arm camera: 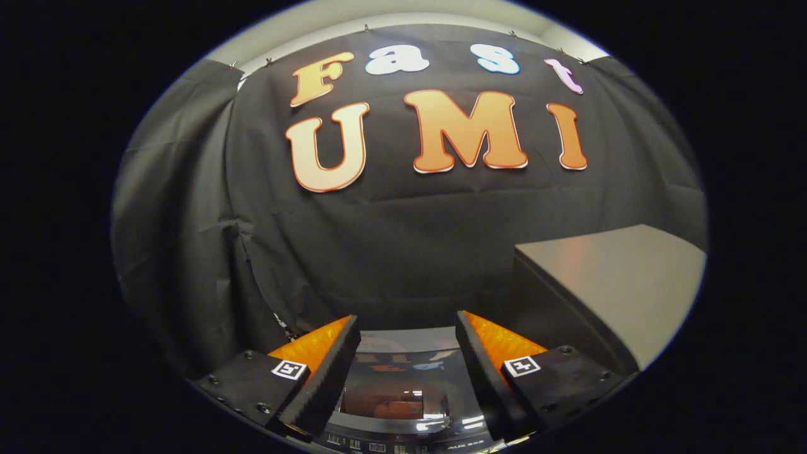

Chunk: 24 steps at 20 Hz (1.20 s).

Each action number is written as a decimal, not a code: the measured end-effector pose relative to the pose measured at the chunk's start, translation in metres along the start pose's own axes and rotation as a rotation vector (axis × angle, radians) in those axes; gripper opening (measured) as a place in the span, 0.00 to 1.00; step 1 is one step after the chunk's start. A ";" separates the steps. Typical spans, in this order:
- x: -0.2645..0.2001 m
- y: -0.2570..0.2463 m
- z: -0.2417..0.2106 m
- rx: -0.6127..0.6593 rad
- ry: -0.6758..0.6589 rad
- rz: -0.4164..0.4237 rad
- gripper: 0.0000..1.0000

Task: Put the clothes into the washing machine and then close the washing machine lid.

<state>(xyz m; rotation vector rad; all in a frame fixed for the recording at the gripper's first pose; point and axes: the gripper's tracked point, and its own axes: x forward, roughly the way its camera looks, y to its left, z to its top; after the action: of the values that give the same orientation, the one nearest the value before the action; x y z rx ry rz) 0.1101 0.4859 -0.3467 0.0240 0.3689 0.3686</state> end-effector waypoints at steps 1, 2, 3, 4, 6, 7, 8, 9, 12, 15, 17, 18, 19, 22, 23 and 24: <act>-0.008 -0.005 0.010 -0.007 -0.005 -0.001 0.98; -0.017 -0.011 0.021 -0.006 -0.016 0.002 0.98; -0.026 -0.016 0.033 -0.001 -0.030 0.004 0.98; -0.035 -0.023 0.045 0.008 -0.041 0.007 0.98; -0.054 -0.043 0.067 0.022 -0.070 -0.002 0.98; -0.065 -0.053 0.080 0.027 -0.086 -0.009 0.98; -0.075 -0.063 0.091 0.027 -0.104 -0.014 0.97; -0.085 -0.073 0.101 0.022 -0.120 -0.022 0.97; -0.118 -0.103 0.133 -0.014 -0.173 -0.043 0.98; -0.152 -0.132 0.156 -0.041 -0.217 -0.064 0.98; -0.174 -0.150 0.162 -0.038 -0.239 -0.067 0.98; -0.185 -0.160 0.163 -0.030 -0.247 -0.071 0.98; -0.199 -0.175 0.164 -0.022 -0.251 -0.082 0.98; -0.227 -0.213 0.165 -0.016 -0.268 -0.118 0.98; -0.235 -0.225 0.163 -0.020 -0.269 -0.131 0.98; -0.242 -0.237 0.163 -0.028 -0.269 -0.141 0.98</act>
<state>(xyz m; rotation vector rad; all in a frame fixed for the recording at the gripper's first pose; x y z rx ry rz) 0.0405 0.1859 -0.1319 0.0201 0.0987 0.2273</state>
